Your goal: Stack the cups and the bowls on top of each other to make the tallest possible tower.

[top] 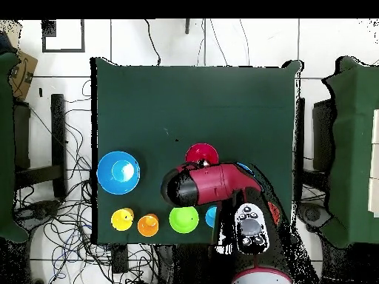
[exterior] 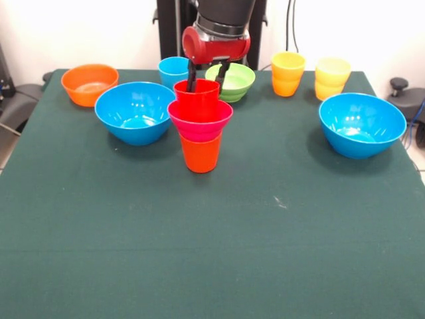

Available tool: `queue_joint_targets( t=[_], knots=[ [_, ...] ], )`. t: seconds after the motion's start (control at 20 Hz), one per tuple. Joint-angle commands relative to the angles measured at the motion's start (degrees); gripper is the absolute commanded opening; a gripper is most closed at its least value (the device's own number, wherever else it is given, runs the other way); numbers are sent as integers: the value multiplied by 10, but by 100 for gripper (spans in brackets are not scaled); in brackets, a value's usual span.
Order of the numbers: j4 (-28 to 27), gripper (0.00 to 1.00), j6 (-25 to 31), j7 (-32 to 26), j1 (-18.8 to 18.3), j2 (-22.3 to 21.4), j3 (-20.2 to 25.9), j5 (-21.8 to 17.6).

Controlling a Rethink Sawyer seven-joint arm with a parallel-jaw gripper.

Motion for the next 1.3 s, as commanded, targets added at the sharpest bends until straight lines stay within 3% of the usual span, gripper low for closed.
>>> queue_joint_targets(
  t=[0.05, 1.3],
  knots=[
    [-16, 100, 73, 39, 10, -11, 29, 22],
    [6, 100, 159, 27, 19, -93, 38, 53]
  ],
)
